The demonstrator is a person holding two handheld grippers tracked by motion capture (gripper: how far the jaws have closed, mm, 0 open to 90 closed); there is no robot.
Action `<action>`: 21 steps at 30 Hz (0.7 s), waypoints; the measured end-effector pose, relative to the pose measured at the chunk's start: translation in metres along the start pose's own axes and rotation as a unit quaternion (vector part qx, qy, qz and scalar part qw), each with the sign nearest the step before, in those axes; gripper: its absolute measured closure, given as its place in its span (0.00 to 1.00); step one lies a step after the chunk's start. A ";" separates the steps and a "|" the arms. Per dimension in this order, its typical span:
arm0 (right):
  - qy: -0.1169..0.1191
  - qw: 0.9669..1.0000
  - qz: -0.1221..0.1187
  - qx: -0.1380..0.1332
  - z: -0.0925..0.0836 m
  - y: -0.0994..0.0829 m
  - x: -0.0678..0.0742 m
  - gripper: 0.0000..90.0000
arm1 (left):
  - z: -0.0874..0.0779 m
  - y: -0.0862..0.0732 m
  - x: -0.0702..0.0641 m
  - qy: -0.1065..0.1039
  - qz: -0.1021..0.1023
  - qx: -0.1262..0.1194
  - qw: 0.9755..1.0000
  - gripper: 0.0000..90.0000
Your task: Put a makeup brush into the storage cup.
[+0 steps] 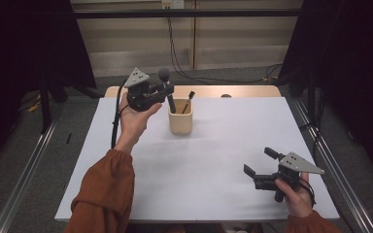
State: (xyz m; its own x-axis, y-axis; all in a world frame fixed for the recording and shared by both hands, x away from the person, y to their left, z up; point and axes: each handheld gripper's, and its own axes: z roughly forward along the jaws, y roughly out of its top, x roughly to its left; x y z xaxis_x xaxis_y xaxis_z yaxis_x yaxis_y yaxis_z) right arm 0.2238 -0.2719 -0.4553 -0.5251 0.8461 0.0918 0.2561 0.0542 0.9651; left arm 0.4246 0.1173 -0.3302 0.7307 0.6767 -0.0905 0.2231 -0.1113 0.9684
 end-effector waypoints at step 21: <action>-0.004 1.000 -0.001 -0.003 -0.001 -0.001 -0.001 0.00 | 0.024 -0.005 0.000 0.012 0.002 0.019 1.000 0.79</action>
State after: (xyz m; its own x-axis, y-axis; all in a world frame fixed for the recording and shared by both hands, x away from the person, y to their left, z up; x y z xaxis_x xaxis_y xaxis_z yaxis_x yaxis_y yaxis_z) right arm 0.2232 -0.2737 -0.4556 -0.5192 0.8501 0.0881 0.2505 0.0528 0.9667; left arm 0.4396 0.1003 -0.3404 0.7164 0.6929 -0.0815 0.2449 -0.1404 0.9593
